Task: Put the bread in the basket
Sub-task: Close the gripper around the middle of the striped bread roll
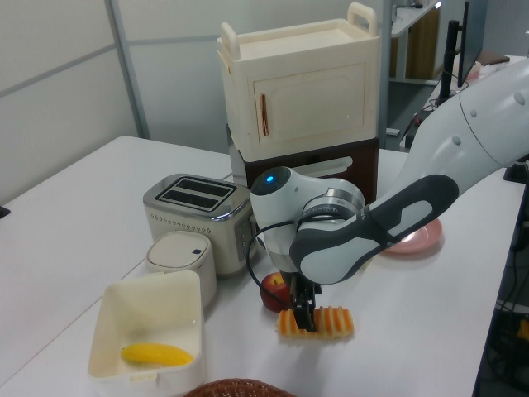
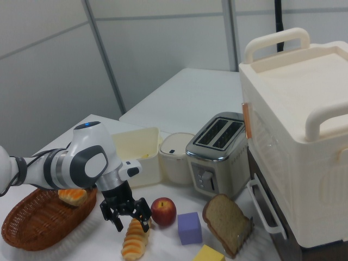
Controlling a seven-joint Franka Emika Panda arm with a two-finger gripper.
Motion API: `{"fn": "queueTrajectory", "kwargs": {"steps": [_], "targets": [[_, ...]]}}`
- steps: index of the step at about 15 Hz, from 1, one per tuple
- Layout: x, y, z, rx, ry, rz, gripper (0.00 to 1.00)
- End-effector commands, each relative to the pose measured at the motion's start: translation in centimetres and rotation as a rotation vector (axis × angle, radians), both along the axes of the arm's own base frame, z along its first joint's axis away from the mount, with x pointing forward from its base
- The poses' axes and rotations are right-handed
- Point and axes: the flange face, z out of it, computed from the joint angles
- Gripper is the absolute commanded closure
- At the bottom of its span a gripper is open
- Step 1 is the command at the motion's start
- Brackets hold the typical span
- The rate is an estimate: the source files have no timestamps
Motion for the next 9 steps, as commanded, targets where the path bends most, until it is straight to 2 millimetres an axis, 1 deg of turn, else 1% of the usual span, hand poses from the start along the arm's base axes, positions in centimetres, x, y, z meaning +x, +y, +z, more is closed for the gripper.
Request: {"fn": "queueTrajectory", "kwargs": {"steps": [1, 3, 4, 7, 8, 9], "targets": [[-0.8, 0.2, -0.1, 0.000, -0.016, -0.009, 0.00], [-0.7, 0.2, -1.1, -0.008, 0.000, -0.005, 0.00], [-0.7, 0.1, -2.0, -0.013, 0.015, -0.004, 0.00], [-0.7, -0.1, -2.2, -0.014, 0.020, -0.002, 0.00], [-0.6, -0.1, -2.5, -0.016, 0.023, -0.001, 0.10], [-0.5, -0.2, -2.4, -0.013, 0.017, 0.000, 0.68]]}}
